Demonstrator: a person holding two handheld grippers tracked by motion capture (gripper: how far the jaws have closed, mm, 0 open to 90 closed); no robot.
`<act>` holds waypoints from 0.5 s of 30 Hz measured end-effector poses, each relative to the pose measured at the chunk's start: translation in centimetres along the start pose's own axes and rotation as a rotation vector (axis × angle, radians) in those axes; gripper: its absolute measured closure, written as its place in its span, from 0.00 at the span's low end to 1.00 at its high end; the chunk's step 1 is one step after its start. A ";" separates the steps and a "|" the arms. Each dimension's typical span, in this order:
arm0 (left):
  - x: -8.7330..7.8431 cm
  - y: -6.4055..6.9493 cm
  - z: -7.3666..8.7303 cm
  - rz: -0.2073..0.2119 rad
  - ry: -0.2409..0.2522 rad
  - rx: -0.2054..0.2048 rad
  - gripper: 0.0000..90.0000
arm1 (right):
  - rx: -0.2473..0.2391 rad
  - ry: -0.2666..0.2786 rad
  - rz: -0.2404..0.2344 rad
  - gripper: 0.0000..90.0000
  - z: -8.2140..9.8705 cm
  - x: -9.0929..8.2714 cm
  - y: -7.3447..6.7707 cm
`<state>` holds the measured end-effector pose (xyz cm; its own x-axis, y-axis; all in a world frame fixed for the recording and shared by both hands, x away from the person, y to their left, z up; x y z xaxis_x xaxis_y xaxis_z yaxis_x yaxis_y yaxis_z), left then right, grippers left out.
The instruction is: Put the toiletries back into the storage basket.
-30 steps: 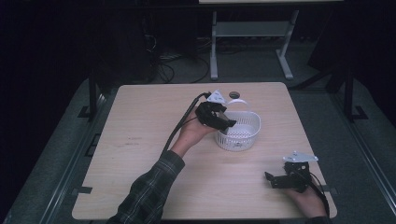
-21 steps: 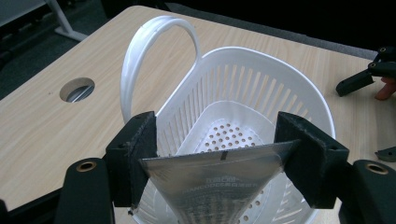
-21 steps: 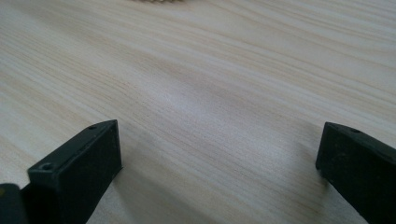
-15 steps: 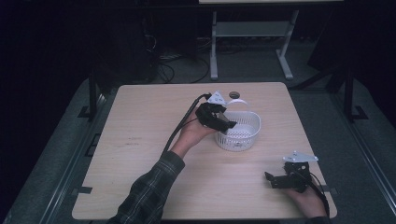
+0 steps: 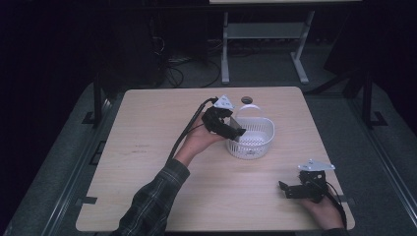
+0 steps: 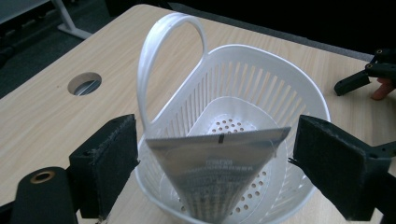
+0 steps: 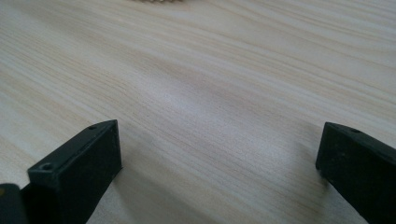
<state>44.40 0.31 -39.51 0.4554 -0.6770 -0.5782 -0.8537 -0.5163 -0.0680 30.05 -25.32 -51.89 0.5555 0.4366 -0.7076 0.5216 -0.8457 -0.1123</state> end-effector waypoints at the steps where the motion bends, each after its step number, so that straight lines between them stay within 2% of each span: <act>1: -0.1 -0.1 0.0 -0.001 0.003 -0.002 0.15 | 0.000 0.000 0.000 0.00 0.0 0.0 0.0; 15: -4.1 0.0 1.8 -0.028 -0.002 0.004 0.15 | 0.000 0.000 0.000 0.00 0.0 0.0 0.0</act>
<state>42.11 4.03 -38.62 0.4785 -0.6611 -0.5779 -0.8417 -0.5328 -0.0875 30.05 -25.32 -51.89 0.5557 0.4364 -0.7076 0.5216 -0.8458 -0.1119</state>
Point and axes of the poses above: each handheld gripper's, and its own axes: x roughly forward along the jaws, z roughly out of its underside, y roughly to its right, the point moved 5 cm from there along x, roughly forward along the jaws, and after that the axes turned 7 degrees about -z, right-handed, at the moved point
